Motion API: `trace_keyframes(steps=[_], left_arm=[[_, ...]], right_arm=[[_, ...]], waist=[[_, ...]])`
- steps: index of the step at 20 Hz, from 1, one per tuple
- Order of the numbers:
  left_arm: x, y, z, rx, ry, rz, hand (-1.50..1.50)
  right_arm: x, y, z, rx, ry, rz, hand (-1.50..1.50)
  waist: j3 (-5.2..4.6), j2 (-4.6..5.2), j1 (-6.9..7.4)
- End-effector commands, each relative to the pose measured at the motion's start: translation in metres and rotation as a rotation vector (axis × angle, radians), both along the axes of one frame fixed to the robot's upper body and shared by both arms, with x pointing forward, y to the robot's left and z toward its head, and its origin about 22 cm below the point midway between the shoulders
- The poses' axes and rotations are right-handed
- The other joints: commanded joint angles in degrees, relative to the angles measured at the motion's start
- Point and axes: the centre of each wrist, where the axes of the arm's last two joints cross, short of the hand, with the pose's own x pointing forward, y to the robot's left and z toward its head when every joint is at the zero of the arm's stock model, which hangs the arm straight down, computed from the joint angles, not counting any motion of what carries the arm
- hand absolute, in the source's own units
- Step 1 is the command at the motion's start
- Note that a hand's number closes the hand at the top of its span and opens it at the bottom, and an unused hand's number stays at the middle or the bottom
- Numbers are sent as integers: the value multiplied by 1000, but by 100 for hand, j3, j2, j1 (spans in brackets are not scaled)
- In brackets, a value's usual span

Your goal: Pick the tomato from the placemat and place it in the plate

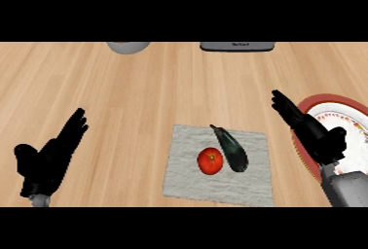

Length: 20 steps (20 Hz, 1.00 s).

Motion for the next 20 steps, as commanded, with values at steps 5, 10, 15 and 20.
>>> trace_keyframes(steps=[5,10,15,20], left_arm=[[-7,-16,-45,-80,149,47,0],[-1,-36,-47,-174,163,9,0],[8,-32,-44,-178,175,22,0],[22,-43,-53,-204,187,34,0]], right_arm=[[70,25,78,337,-246,87,150],[72,-1,33,102,-308,-297,-150],[61,-12,-13,271,-366,-225,-150],[49,-26,22,129,-343,-100,-150]], waist=[[44,104,193],[51,110,142],[52,69,80],[44,45,-11]])
